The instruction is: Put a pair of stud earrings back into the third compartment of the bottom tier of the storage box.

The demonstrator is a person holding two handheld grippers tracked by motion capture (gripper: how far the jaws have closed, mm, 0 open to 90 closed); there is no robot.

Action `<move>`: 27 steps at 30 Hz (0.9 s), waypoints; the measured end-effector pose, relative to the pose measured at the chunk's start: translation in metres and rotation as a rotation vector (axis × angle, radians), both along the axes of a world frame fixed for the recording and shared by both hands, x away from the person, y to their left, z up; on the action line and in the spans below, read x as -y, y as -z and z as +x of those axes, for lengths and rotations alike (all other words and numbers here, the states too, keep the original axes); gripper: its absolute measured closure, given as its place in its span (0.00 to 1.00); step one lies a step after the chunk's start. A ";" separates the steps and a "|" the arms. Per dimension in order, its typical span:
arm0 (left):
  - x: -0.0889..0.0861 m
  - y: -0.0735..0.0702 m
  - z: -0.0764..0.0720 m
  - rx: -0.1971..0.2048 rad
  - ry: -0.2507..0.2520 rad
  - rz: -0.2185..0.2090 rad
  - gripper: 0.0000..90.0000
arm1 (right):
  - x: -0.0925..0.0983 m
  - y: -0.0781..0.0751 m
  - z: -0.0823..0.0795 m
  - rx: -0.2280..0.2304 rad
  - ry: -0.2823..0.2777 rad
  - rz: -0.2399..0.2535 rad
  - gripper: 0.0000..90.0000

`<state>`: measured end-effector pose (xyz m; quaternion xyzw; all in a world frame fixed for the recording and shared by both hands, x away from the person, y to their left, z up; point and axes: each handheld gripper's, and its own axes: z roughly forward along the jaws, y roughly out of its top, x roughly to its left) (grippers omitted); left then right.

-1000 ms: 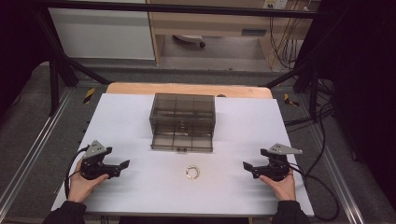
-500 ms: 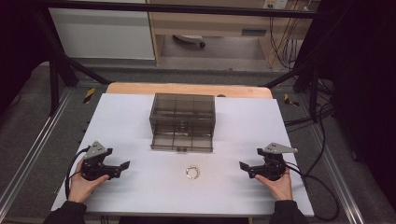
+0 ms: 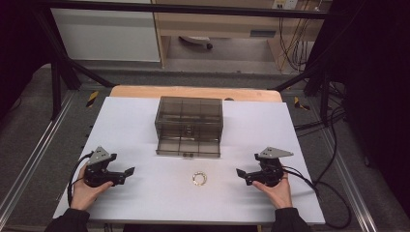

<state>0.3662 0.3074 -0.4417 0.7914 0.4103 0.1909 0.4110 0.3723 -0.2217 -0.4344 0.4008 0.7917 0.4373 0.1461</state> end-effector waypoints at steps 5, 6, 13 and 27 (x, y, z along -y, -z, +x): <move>0.001 0.000 -0.001 0.003 0.000 0.004 0.08 | -0.011 -0.003 -0.001 -0.007 -0.018 0.006 0.02; 0.001 0.000 -0.001 0.003 0.000 0.004 0.08 | -0.014 -0.003 0.000 -0.002 -0.020 0.004 0.02; 0.000 0.000 0.000 0.000 -0.002 0.005 0.08 | -0.032 -0.004 0.001 -0.002 -0.050 0.006 0.03; 0.000 0.001 0.000 0.000 -0.009 0.002 0.08 | -0.074 -0.003 0.006 -0.014 -0.106 -0.010 0.09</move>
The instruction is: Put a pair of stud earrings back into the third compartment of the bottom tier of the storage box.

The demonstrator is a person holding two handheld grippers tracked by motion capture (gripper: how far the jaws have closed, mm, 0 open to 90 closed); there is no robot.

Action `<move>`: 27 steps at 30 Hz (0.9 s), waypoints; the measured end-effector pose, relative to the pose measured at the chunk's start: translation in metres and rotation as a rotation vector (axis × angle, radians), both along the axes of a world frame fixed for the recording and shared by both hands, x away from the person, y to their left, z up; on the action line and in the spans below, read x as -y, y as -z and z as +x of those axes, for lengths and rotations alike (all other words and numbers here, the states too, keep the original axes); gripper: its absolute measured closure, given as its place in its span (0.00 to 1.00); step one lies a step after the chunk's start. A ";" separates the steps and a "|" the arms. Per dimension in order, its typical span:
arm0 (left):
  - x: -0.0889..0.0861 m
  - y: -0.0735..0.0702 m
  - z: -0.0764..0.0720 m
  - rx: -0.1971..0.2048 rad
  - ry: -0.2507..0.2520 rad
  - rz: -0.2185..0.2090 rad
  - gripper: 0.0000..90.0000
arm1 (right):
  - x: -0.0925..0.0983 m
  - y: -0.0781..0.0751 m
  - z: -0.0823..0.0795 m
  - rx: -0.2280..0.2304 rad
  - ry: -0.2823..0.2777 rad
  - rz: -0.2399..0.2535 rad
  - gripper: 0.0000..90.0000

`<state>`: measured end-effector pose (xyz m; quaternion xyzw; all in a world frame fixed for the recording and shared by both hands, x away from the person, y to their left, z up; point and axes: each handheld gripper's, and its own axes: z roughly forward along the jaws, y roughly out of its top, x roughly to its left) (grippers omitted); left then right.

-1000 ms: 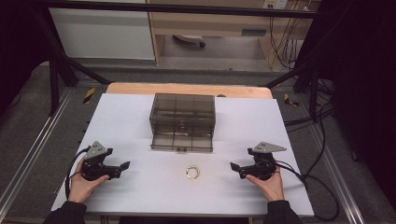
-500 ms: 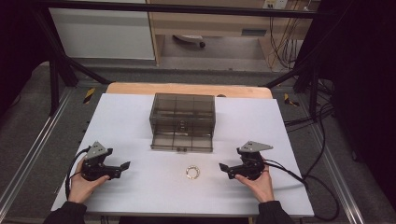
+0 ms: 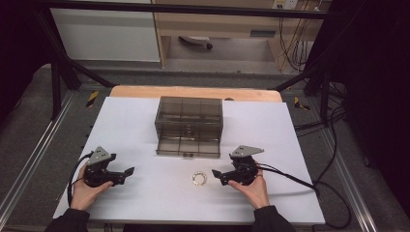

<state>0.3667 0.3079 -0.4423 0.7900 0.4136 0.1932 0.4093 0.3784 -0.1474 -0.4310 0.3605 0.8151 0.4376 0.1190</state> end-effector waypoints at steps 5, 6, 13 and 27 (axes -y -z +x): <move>0.000 0.000 0.000 -0.003 0.002 0.005 0.08 | -0.016 -0.001 0.002 -0.005 -0.022 0.002 0.12; 0.000 0.000 0.000 -0.003 0.002 0.005 0.08 | -0.019 -0.002 0.003 -0.007 -0.024 0.000 0.13; 0.001 0.000 0.000 -0.002 0.002 0.003 0.08 | -0.042 0.003 0.007 -0.029 -0.066 -0.016 0.24; 0.002 0.001 0.000 -0.005 0.004 0.006 0.08 | -0.049 0.015 0.007 -0.081 -0.095 -0.065 0.64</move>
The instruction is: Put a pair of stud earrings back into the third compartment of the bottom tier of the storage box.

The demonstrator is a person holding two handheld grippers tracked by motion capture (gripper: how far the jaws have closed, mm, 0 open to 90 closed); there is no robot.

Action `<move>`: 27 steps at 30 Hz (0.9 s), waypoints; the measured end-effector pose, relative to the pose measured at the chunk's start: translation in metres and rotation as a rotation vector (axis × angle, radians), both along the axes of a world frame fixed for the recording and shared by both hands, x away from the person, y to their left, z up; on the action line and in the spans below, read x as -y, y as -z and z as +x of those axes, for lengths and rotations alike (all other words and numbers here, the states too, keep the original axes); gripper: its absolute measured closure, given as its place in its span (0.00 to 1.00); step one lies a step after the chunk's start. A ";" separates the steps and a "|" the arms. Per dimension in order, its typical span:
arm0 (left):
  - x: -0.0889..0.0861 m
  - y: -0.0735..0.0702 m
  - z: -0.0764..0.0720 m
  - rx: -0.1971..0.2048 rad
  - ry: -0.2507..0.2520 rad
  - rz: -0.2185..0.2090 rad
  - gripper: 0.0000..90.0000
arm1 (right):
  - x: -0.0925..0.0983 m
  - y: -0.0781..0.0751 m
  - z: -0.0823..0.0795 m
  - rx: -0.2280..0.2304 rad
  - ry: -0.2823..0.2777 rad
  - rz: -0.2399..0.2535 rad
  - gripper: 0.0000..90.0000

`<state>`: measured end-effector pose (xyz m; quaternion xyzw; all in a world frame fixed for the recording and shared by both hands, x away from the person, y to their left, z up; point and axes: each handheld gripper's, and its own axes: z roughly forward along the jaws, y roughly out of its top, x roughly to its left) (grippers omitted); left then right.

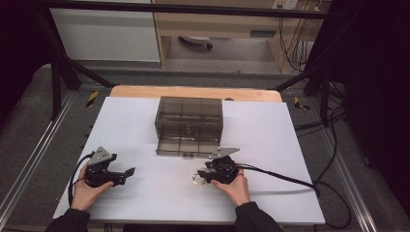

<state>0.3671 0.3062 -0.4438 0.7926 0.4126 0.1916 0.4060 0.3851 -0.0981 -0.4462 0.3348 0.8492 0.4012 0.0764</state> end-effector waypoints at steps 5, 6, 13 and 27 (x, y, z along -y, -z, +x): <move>0.000 0.000 0.000 0.000 0.000 0.000 0.08 | 0.000 0.001 -0.001 -0.015 -0.008 0.003 0.73; 0.000 0.000 0.000 0.000 0.000 0.000 0.08 | 0.000 0.001 -0.001 -0.017 -0.009 0.000 0.75; 0.000 0.000 0.000 0.001 -0.001 -0.001 0.07 | -0.001 0.002 -0.001 -0.040 -0.010 -0.005 0.86; 0.000 0.000 0.000 0.001 -0.001 0.001 0.07 | -0.001 0.003 -0.001 -0.047 -0.007 -0.005 0.96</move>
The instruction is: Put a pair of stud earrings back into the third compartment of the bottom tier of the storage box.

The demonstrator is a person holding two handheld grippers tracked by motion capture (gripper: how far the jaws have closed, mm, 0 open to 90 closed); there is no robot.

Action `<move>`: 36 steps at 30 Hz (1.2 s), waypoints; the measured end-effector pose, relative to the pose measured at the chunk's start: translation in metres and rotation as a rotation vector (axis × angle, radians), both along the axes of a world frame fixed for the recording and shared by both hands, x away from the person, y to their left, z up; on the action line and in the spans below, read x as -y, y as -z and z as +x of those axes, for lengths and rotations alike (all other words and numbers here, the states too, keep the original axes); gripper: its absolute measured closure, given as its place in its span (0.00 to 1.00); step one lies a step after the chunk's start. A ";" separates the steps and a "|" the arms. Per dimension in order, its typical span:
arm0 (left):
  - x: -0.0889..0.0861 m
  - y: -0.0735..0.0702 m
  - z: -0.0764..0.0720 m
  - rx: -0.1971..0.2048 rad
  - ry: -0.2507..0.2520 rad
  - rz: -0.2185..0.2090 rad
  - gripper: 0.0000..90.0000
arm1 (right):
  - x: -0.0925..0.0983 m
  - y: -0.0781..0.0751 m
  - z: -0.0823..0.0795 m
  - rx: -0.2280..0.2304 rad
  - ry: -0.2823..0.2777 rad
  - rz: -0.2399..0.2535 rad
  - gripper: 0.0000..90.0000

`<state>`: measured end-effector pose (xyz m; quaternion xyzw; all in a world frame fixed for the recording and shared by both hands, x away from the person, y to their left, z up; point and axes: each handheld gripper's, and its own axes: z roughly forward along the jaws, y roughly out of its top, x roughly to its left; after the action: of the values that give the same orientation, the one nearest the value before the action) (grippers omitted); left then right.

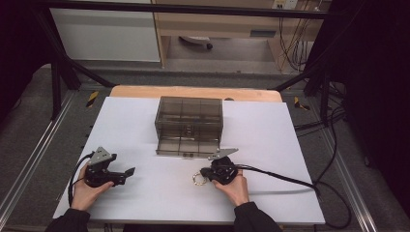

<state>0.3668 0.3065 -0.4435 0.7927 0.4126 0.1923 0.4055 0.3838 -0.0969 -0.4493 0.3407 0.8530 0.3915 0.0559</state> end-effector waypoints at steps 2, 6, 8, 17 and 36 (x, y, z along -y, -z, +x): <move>0.000 0.000 0.000 0.000 0.000 0.000 0.08 | 0.001 -0.001 0.000 0.001 0.002 -0.001 0.97; 0.000 0.000 0.000 0.001 0.000 -0.003 0.08 | 0.001 -0.004 -0.001 0.001 0.002 0.009 0.97; 0.000 0.000 0.000 0.001 0.000 -0.003 0.07 | 0.002 -0.007 -0.002 0.002 0.001 0.018 0.97; 0.001 -0.001 -0.001 0.002 0.003 -0.004 0.08 | 0.007 -0.018 -0.004 0.017 0.007 0.037 0.97; 0.000 0.000 0.000 -0.001 0.003 -0.003 0.08 | 0.021 -0.043 -0.003 0.064 0.048 0.068 0.97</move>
<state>0.3664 0.3060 -0.4431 0.7927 0.4119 0.1909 0.4068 0.3806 -0.1180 -0.4066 0.3499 0.8285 0.4297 0.0809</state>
